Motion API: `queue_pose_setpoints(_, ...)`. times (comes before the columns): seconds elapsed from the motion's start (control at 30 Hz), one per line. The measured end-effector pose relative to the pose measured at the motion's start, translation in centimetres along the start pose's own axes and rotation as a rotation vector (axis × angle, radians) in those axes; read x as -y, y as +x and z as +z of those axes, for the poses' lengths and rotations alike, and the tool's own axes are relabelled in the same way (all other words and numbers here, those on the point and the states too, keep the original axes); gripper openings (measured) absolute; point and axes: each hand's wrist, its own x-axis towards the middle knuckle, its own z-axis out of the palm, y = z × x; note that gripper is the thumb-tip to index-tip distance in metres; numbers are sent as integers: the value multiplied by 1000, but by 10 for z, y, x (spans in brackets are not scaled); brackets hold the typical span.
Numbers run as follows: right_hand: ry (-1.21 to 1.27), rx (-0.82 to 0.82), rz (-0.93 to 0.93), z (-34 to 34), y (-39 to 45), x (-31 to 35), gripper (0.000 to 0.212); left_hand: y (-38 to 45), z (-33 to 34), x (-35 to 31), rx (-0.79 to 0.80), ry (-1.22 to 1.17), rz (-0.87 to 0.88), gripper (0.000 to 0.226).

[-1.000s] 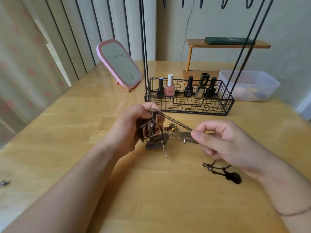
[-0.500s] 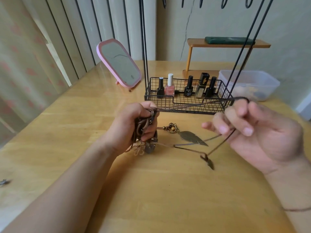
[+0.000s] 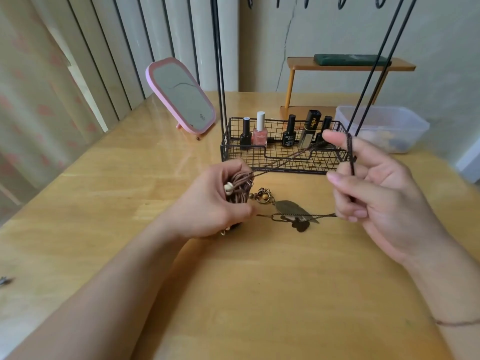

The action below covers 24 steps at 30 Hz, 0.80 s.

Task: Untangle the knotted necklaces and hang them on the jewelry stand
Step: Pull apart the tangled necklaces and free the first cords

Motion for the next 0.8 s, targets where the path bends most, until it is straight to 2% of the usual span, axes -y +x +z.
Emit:
queue_pose_setpoints(0.13, -272, 1, -33, 3, -2, -2, 76, 1, 2, 0, 14, 125, -25, 29)
queue_pose_setpoints(0.27, -681, 201, -2, 10, -5, -9, 100, 0, 5, -4, 67, 116, -33, 27)
queue_pose_setpoints(0.33, -856, 267, 30, 15, -4, -12, 100, 0, 6, -5, 85, 128, -32, 27)
queue_pose_setpoints(0.43, -1014, 273, 21, 18, -3, -14, 90, -2, 8, -6, 120, 173, -20, 30)
queue_pose_setpoints(0.67, -954, 202, -18, 17, -1, -22, 60, -3, 10, -6, 132, 261, -10, 32)
queue_pose_setpoints(0.8, -702, 129, -68, 14, 3, -29, 54, -3, 8, -8, 117, 149, 0, 23)
